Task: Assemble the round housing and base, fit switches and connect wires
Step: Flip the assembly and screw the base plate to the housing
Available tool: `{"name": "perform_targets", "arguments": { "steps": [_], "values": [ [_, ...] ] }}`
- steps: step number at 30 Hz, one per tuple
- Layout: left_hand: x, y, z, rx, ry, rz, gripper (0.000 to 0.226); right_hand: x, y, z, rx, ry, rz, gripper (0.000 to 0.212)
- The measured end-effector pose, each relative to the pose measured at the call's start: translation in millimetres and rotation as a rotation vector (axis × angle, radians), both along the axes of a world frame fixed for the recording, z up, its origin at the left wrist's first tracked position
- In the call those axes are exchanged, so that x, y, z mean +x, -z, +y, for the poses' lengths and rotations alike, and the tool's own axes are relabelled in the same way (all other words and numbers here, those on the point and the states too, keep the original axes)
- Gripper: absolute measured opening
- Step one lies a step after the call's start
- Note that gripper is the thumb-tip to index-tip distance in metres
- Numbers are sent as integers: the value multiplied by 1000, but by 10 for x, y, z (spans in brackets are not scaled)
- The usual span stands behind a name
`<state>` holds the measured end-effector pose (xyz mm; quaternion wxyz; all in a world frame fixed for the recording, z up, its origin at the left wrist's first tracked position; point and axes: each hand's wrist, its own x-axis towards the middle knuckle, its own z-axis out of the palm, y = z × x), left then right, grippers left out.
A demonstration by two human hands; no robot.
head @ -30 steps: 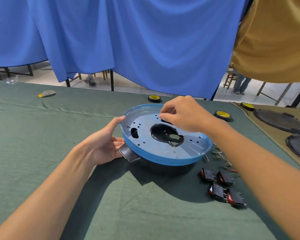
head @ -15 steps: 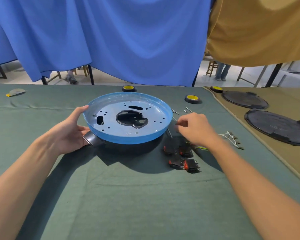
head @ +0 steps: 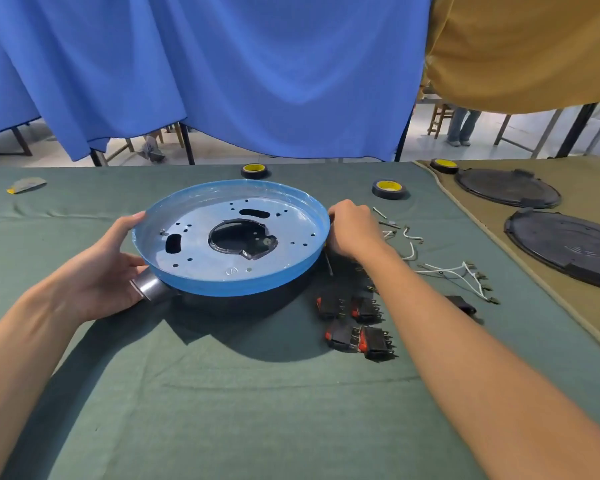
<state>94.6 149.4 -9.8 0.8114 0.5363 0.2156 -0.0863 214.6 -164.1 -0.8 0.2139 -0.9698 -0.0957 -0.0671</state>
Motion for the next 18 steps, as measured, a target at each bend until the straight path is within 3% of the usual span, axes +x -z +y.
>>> {"name": "perform_targets", "arguments": {
  "steps": [3,10,13,18],
  "values": [
    [33,23,57,7,16,0,77,72,9,17,44,-54,37,16],
    [59,47,103,39,76,12,86,147,-129,-132,-25,-38,159,32],
    [61,46,91,30,77,15,82,132,-210,-206,96,-50,209,27],
    [60,63,77,14,61,24,67,82,-482,-391,273,-68,168,39]
  ]
}}
